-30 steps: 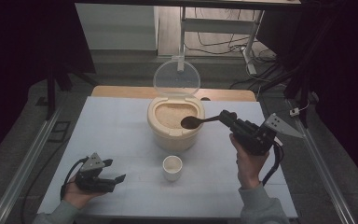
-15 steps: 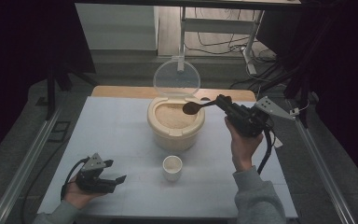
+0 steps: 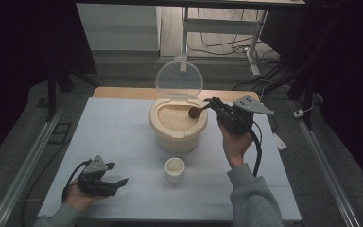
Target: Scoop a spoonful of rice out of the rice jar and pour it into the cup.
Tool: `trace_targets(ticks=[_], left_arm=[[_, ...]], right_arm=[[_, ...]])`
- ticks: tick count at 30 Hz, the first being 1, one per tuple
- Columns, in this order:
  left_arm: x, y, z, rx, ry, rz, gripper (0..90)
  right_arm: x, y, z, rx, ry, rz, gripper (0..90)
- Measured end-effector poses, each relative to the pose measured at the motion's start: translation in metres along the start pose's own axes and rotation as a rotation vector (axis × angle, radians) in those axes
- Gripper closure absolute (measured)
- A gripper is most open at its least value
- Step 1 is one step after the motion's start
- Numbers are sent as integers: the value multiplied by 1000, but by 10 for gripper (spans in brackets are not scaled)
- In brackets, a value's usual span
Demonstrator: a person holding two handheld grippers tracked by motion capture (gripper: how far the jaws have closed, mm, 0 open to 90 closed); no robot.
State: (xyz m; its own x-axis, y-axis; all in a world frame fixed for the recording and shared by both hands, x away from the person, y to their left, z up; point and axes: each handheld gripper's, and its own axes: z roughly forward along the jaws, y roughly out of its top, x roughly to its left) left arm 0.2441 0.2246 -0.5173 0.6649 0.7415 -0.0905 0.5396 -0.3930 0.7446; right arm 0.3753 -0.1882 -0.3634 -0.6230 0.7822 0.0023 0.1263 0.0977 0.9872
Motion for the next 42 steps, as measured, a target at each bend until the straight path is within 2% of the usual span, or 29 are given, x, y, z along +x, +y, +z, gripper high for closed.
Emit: trace_targets(ticks=[2, 7, 9, 14, 18, 27, 34, 37, 40, 42], left_arm=[[0, 0, 0, 1, -1, 1, 194], [-1, 0, 0, 2, -3, 1, 194], [-1, 0, 0, 2, -4, 1, 194], [-1, 0, 0, 2, -5, 3, 194], [-1, 0, 1, 3, -5, 2, 194], [-1, 0, 1, 3, -5, 4, 194], [0, 0, 1, 2, -5, 1, 194], [0, 0, 1, 2, -5, 2, 194], [-1, 0, 1, 4, -5, 7, 194], [-1, 0, 1, 4, -5, 7, 194]], right_arm=[[2, -1, 3, 16, -12, -21, 829], [3, -6, 12, 44, -4, 13, 829], [2, -10, 16, 57, 5, 55, 829], [-7, -23, 25, 64, 39, 217, 830], [-13, -29, 28, 56, 52, 295, 830], [-20, -35, 28, 51, 79, 412, 828], [-22, -37, 27, 52, 90, 467, 822], [-23, -38, 27, 48, 121, 515, 827], [-23, -38, 27, 51, 120, 518, 828], [-23, -38, 26, 48, 121, 538, 828]])
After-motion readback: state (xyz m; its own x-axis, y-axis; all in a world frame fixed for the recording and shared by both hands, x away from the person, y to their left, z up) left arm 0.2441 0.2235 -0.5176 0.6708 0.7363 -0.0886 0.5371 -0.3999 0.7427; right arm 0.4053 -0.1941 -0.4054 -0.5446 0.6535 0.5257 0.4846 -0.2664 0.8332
